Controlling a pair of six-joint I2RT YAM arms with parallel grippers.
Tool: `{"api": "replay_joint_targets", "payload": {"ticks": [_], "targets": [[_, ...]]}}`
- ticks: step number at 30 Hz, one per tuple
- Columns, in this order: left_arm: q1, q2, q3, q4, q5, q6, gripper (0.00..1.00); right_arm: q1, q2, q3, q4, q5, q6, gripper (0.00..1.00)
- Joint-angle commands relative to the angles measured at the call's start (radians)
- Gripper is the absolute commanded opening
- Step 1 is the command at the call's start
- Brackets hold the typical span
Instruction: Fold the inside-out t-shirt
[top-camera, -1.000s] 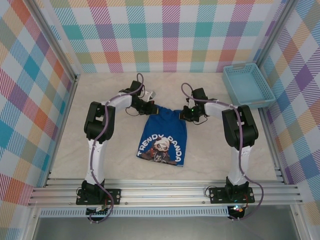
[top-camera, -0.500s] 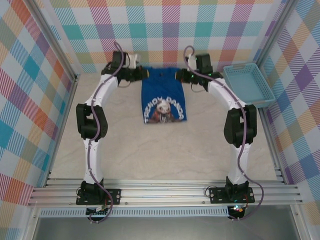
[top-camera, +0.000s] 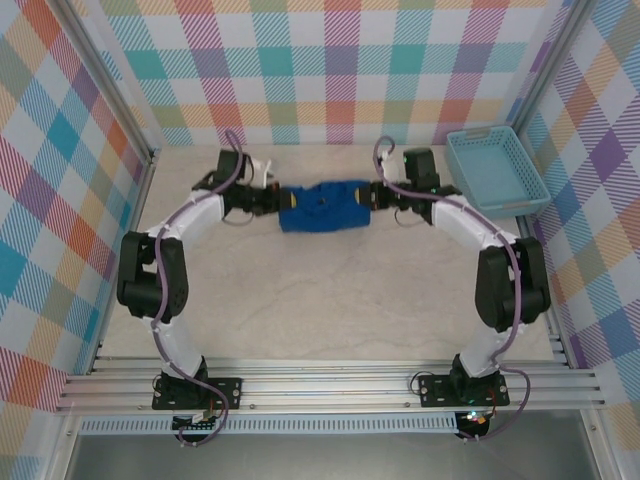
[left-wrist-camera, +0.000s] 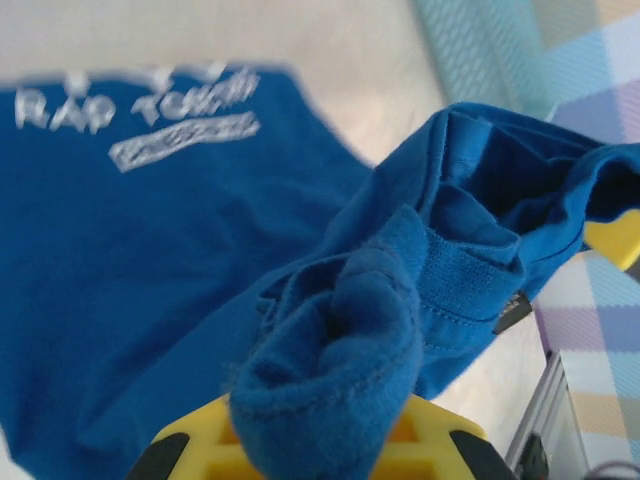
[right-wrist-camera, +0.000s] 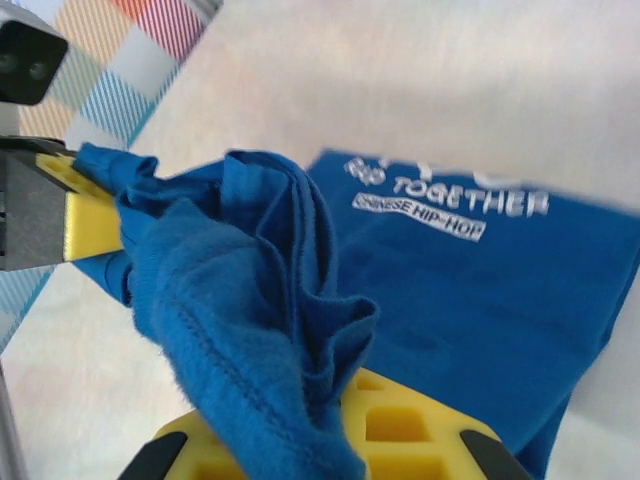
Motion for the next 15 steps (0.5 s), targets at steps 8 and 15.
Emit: {"api": "replay_joint_targets", "payload": {"ticks": [8, 15], "targets": [[-0.063, -0.083, -0.227, 0.195, -0.083, -0.054, 0.0, 0.022, -0.077, -0.148, -0.028, 0.085, 0.03, 0.02], [-0.03, 0.15, -0.012, 0.102, -0.183, -0.017, 0.01, 0.018, 0.225, 0.176, -0.183, 0.154, -0.018, 0.04]]}}
